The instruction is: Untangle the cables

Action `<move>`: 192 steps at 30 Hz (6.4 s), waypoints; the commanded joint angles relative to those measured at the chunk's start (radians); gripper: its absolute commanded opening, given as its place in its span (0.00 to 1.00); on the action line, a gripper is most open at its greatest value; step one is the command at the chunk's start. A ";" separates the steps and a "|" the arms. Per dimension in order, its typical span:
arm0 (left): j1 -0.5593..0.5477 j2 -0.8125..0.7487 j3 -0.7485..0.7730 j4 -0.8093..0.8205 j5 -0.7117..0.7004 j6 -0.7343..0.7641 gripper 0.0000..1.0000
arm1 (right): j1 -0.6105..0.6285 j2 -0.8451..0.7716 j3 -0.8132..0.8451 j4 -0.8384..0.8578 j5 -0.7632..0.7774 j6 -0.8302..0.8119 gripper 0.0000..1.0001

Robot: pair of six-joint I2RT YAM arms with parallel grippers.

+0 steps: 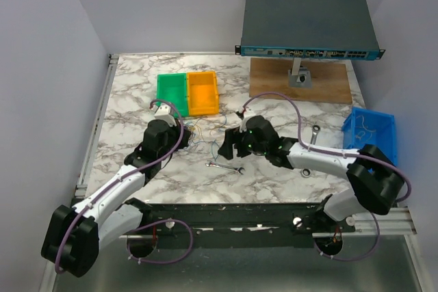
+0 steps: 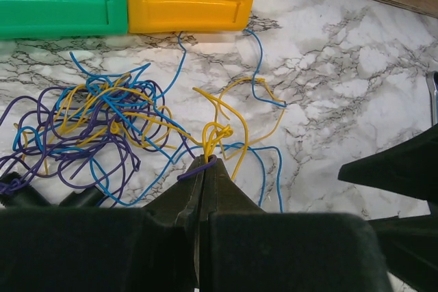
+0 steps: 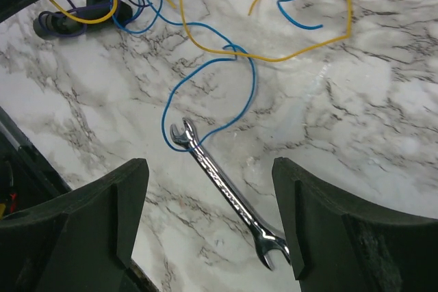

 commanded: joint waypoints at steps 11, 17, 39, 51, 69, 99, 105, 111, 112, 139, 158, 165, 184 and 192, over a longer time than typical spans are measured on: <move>-0.007 -0.040 0.022 -0.016 -0.030 0.027 0.00 | 0.139 0.289 0.147 0.140 0.168 0.011 0.57; -0.005 -0.073 0.020 -0.066 -0.148 -0.008 0.00 | 0.133 0.108 0.027 0.050 0.531 0.100 0.01; 0.163 -0.187 0.501 -0.642 -0.559 -0.187 0.00 | -0.175 -0.405 -0.250 -0.416 0.797 0.370 0.01; 0.374 -0.231 0.438 -0.757 -0.491 -0.317 0.00 | -0.265 -0.667 -0.286 -0.487 0.883 0.430 0.01; 0.259 -0.144 0.309 -0.586 -0.055 -0.070 0.89 | -0.230 -0.421 -0.149 -0.147 -0.101 -0.069 0.84; 0.000 0.505 0.306 -0.324 -0.021 -0.030 0.40 | -0.011 0.382 0.078 0.446 0.004 0.387 0.78; 0.027 0.428 0.238 -0.236 0.061 -0.025 0.19 | -0.005 0.451 0.153 0.456 -0.018 0.362 0.62; 0.027 0.363 0.227 -0.241 0.132 -0.031 0.09 | -0.005 0.395 0.114 0.467 0.014 0.345 0.70; 0.027 0.353 0.228 -0.245 0.134 -0.031 0.06 | -0.005 0.381 0.094 0.476 0.022 0.344 0.74; 0.029 0.070 0.065 -0.097 -0.113 -0.013 0.00 | -0.051 -0.033 -0.083 0.111 0.508 0.379 0.01; 0.082 -0.073 0.005 -0.230 -0.402 -0.162 0.00 | -0.171 -0.553 -0.080 -0.324 0.556 0.113 0.01; 0.082 -0.094 -0.014 -0.144 -0.279 -0.074 0.00 | -0.171 -0.484 0.003 -0.293 0.148 0.040 0.01; 0.082 -0.088 -0.016 -0.129 -0.246 -0.053 0.00 | -0.169 -0.278 0.180 -0.295 -0.056 0.107 0.01; 0.082 -0.075 -0.010 -0.125 -0.225 -0.050 0.00 | -0.169 -0.179 -0.055 -0.170 -0.071 0.155 0.09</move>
